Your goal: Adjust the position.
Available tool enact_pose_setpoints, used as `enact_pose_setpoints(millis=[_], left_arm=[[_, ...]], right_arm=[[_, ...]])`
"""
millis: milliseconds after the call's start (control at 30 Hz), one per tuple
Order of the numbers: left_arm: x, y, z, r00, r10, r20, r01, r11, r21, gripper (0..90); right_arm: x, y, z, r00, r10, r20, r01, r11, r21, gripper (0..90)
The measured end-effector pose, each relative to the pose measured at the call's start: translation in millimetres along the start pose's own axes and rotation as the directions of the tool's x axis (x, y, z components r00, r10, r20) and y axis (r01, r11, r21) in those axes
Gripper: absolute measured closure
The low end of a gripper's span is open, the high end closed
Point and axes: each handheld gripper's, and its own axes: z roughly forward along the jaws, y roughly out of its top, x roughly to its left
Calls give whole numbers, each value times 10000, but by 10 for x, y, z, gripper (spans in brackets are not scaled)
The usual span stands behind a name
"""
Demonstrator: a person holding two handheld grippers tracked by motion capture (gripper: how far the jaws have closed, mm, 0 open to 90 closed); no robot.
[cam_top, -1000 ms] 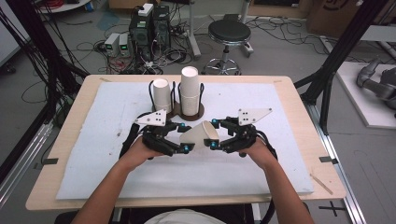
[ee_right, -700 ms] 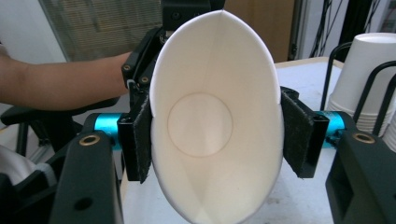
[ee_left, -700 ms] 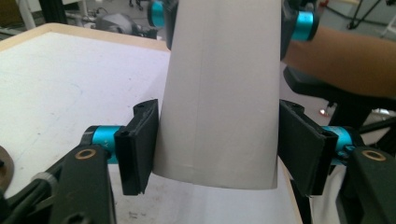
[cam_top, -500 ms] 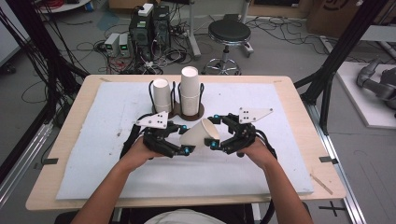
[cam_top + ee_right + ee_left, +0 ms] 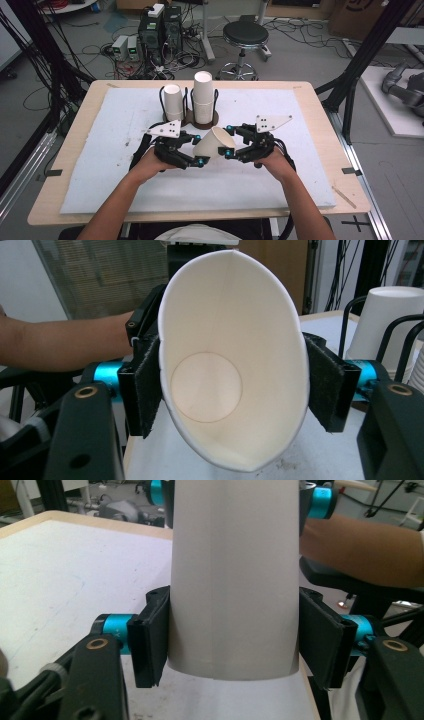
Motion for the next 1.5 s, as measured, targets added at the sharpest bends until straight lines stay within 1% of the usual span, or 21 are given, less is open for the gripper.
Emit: enact_pose_setpoints(millis=[33,67,133,267,367,433,533,600,667,700,733,800,833,900,1000,1067,1133,1200,1333,1433,1500], left_arm=[[6,5,-4,9999,-142,-71,142,9999,-75,317],[10,9,-13,9997,-222,-119,220,9996,-165,295],[13,10,-26,9997,-215,-121,213,9996,-166,288],[8,3,-7,10000,-87,17,87,10000,31,332],[-7,-8,29,9996,35,296,-42,9997,243,352],[-24,-9,49,9991,195,369,-209,9991,371,365],[-23,-5,41,9991,215,362,-223,9995,230,366],[-16,-1,26,9992,228,332,-233,9996,153,365],[-19,5,14,9993,217,307,-217,9998,-5,364],[-20,8,8,9993,224,299,-222,9997,-65,365],[-19,10,3,9994,198,300,-195,9997,-112,364],[-14,11,0,9991,237,355,-233,9996,-135,364],[-20,10,4,9993,194,309,-190,9997,-122,365],[-16,4,10,9992,185,359,-180,9997,-138,366],[-23,0,23,9994,141,301,-138,9998,-115,366],[-22,0,35,9999,93,59,-93,10000,10,349],[-13,-9,45,10000,4,-21,-4,9999,125,313],[-9,-21,51,10000,35,61,-36,9998,200,331],[-22,-30,79,9995,255,182,-262,9988,407,361],[-28,-29,85,9993,290,222,-297,9990,329,365],[-26,-22,72,9993,313,222,-318,9992,225,364]], right_arm=[[-4,0,-2,10000,7,-62,-7,10000,35,356],[1,1,-5,10000,-35,57,34,9999,97,356],[-7,3,-13,9999,32,98,-34,9999,162,356],[-3,14,-6,10000,85,35,-85,9999,133,358],[7,24,1,9998,147,-114,-146,9999,58,361],[14,32,11,9995,165,-256,-165,9999,1,360],[26,42,21,9996,196,-216,-198,9998,-70,328],[30,44,23,9998,199,-69,-201,9996,-174,300],[48,48,25,9996,221,203,-214,9992,-327,227],[42,48,21,9995,223,218,-214,9990,-382,218],[45,48,19,9993,327,185,-319,9986,-414,218],[45,48,20,9993,302,209,-293,9988,-399,220],[43,47,22,9994,297,201,-289,9989,-376,238],[42,49,24,9998,213,52,-211,9991,-378,316],[52,60,21,9999,110,-22,-111,9994,-338,342],[43,62,15,9999,139,-22,-140,9996,-239,349],[40,61,6,9999,123,83,-122,9998,-147,353],[36,61,-1,9998,109,137,-108,9999,-68,356],[42,64,13,9998,186,30,-186,9998,20,363],[50,70,25,9999,151,-34,-151,9999,-33,354],[52,72,27,9999,170,25,-169,9997,-146,318]])
